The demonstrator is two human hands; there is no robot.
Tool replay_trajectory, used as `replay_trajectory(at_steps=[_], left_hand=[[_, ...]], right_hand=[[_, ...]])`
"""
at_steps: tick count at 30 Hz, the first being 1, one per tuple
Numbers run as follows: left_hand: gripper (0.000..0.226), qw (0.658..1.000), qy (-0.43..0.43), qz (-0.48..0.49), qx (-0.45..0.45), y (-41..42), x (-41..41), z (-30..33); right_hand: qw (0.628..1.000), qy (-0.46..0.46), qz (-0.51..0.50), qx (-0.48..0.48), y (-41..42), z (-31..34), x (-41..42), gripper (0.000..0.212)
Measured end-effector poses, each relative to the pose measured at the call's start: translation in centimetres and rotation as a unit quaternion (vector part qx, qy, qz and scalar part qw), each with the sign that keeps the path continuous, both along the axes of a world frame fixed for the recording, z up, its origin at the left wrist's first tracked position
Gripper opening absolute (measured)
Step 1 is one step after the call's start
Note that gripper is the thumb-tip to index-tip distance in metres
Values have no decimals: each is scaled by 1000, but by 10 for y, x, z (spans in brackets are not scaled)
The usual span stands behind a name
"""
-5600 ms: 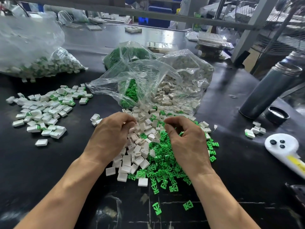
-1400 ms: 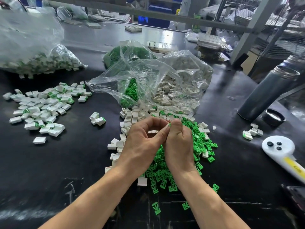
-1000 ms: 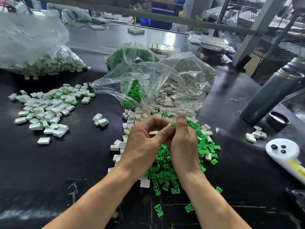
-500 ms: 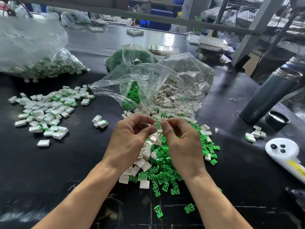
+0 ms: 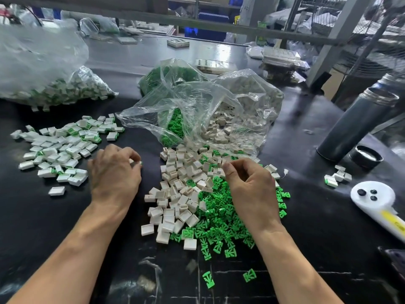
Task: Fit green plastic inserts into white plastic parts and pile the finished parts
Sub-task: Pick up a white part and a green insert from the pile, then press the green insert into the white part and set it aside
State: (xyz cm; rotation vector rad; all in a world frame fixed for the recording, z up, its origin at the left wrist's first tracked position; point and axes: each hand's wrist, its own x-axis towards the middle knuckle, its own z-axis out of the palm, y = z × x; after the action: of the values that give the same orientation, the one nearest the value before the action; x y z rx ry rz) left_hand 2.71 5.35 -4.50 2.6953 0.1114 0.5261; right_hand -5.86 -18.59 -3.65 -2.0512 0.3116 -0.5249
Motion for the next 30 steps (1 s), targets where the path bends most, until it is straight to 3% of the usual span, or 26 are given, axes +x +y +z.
replay_trajectory(at_steps=[5, 8, 11, 14, 20, 24, 30], left_hand=[[18, 1000, 1, 27, -14, 3, 1, 5], [10, 993, -15, -79, -90, -11, -11, 14], [9, 956, 48, -218, -189, -34, -29, 23], [14, 939, 86, -286, -171, -57, -42, 20], [26, 968, 83, -222, -86, -88, -48, 7], [13, 965, 82, -211, -133, -91, -50, 9], [12, 951, 39, -224, -211, -84, -52, 14]], right_hand=[[999, 27, 1, -45, -6, 4, -1, 17], [993, 65, 1, -96, -8, 8, -3, 14], [986, 104, -4, -127, -11, 14, -4, 12], [980, 132, 0, -146, -16, 17, -5, 9], [969, 157, 37, -185, -13, 16, -4, 10], [964, 156, 55, -208, -6, 12, -2, 19], [955, 169, 53, -236, -2, 8, 1, 18]])
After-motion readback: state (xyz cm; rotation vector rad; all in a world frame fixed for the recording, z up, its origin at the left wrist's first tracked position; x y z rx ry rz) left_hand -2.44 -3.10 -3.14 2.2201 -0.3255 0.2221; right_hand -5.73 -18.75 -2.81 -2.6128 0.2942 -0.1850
